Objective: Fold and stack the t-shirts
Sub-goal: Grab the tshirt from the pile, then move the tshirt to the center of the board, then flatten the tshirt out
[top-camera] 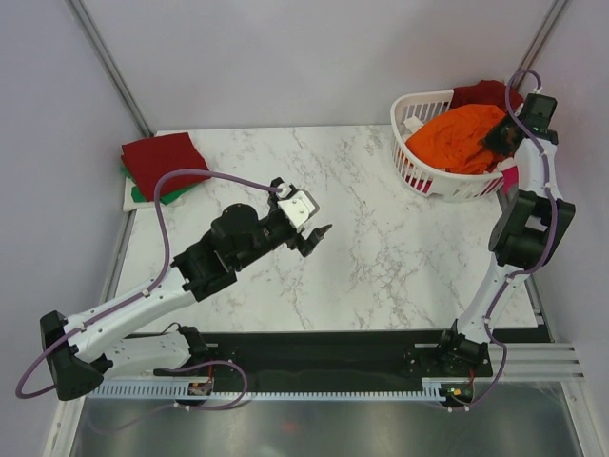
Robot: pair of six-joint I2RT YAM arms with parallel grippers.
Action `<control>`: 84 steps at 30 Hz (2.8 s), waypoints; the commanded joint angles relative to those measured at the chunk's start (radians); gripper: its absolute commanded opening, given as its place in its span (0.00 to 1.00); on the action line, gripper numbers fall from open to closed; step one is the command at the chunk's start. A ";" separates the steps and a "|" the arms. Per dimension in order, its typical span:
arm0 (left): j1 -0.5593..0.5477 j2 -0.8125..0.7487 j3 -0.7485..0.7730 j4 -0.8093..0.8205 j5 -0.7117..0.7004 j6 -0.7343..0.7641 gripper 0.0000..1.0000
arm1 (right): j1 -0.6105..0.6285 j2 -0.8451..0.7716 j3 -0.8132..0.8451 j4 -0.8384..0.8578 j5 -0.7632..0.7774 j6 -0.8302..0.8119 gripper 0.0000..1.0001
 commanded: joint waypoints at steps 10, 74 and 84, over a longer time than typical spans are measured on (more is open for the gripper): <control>-0.003 0.010 -0.024 0.128 -0.411 0.127 0.93 | 0.408 -0.220 0.599 -0.026 -0.271 0.099 0.00; 0.503 1.000 0.439 -0.365 0.219 -0.288 0.90 | 0.487 -0.998 -1.298 0.165 -0.187 0.059 0.09; 0.506 1.084 0.499 -0.390 0.278 -0.248 0.17 | 0.487 -1.053 -1.318 0.131 -0.187 0.052 0.10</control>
